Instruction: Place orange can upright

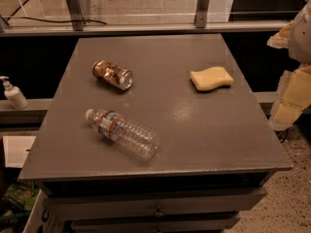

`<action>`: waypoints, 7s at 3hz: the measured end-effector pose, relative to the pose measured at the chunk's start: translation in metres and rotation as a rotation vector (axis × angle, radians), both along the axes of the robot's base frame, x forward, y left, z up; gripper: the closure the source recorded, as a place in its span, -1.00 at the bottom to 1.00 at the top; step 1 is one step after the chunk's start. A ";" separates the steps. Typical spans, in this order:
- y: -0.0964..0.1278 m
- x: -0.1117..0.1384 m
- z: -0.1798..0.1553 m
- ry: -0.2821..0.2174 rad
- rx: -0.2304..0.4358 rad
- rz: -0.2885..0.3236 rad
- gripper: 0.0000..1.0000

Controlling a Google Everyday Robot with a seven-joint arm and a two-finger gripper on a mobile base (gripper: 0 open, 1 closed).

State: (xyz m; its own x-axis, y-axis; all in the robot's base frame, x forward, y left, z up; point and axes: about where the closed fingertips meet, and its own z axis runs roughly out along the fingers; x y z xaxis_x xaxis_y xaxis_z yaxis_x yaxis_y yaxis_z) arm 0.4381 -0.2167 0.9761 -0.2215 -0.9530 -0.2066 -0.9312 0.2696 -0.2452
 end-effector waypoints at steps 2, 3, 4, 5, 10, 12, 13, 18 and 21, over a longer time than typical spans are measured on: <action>0.004 0.003 -0.003 -0.014 0.002 0.014 -1.00; 0.017 0.020 -0.012 -0.022 0.037 0.029 -1.00; 0.039 0.048 -0.021 -0.023 0.073 0.041 -1.00; 0.064 0.078 -0.027 -0.015 0.114 0.047 -1.00; 0.242 0.161 -0.049 0.020 0.265 0.031 -1.00; 0.291 0.188 -0.068 0.042 0.269 -0.038 -1.00; 0.313 0.201 -0.085 0.056 0.250 -0.053 -1.00; 0.368 0.219 -0.147 0.084 0.100 -0.033 -0.63; 0.379 0.214 -0.141 0.085 0.124 -0.037 0.76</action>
Offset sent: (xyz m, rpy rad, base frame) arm 0.0079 0.0072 -0.0133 0.0059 -0.0116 0.0351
